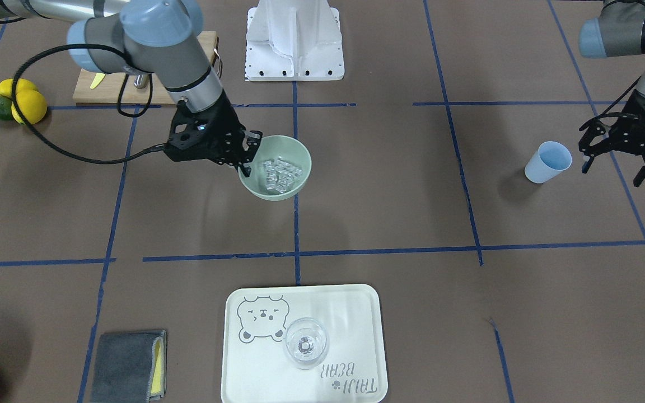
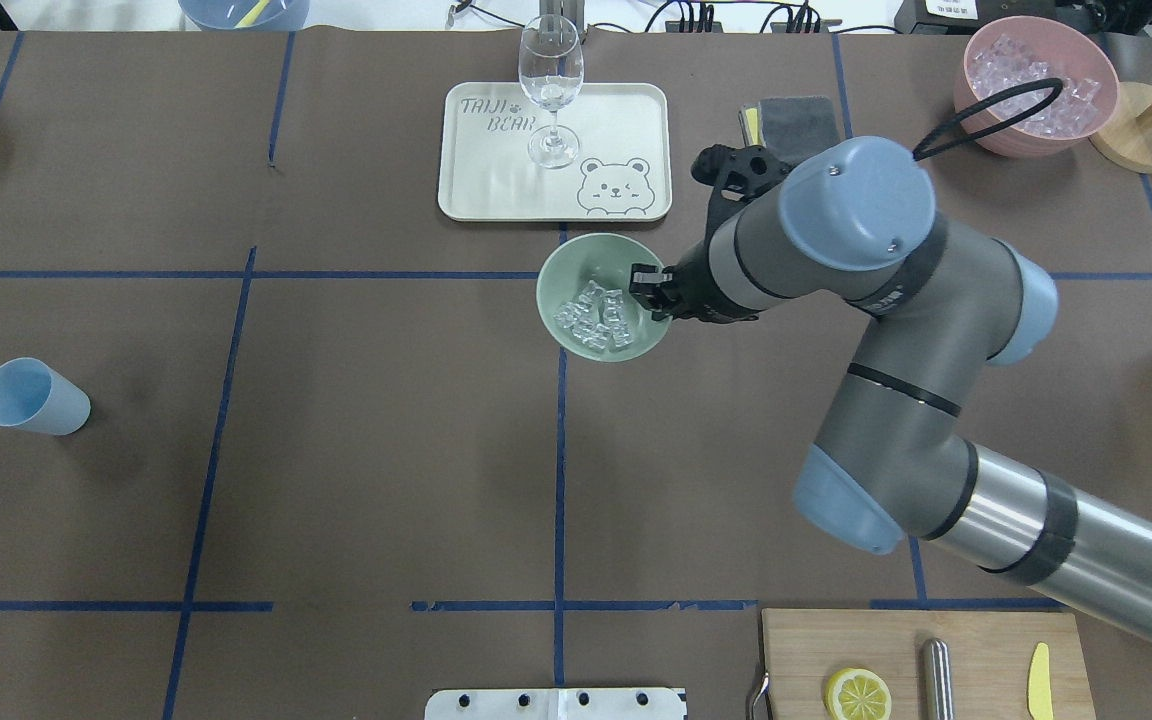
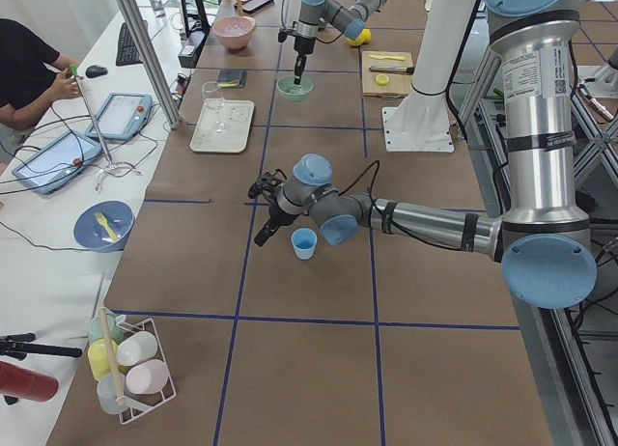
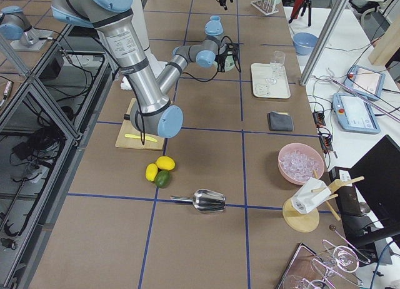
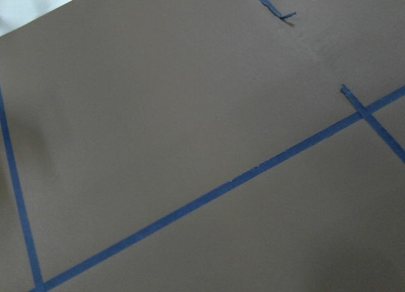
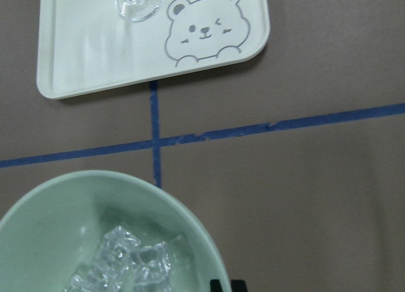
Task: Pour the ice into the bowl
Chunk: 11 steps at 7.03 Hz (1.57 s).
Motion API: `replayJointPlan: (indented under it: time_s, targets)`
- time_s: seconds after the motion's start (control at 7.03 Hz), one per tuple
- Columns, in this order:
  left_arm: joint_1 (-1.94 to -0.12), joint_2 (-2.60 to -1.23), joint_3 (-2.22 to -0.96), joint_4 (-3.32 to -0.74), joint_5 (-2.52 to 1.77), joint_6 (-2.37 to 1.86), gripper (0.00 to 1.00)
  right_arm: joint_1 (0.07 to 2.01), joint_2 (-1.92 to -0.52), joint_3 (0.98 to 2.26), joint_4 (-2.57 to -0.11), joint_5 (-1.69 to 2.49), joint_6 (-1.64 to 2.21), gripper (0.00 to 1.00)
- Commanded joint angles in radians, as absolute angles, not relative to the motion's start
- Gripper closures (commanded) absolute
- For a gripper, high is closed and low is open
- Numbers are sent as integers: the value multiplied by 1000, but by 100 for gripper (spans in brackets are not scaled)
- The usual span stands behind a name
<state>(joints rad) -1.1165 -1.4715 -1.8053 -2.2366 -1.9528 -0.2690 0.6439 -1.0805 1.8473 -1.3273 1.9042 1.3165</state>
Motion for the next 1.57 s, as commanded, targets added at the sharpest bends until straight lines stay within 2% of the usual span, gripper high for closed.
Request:
replayJointPlan:
  time_s: [0.0, 0.28, 0.71, 1.14, 1.42]
  targets:
    - [-1248, -1628, -1807, -1899, -1970, -73, 0, 710, -1266, 1951, -1316, 1948, 1192, 100]
    - [-1259, -1632, -1801, -1856, -1991, -66, 0, 793, -1424, 1991, -1312, 2006, 1091, 100]
    - [-1299, -1621, -1789, -1836, -2068, -54, 0, 942, -1655, 1982, -1313, 2085, 803, 100]
    - [-1301, -1621, -1783, -1832, -2066, -52, 0, 939, -1712, 1921, -1302, 2085, 798, 100]
    - [-1301, -1621, -1782, -1832, -2068, -52, 0, 940, -1713, 1754, -1031, 2089, 808, 100]
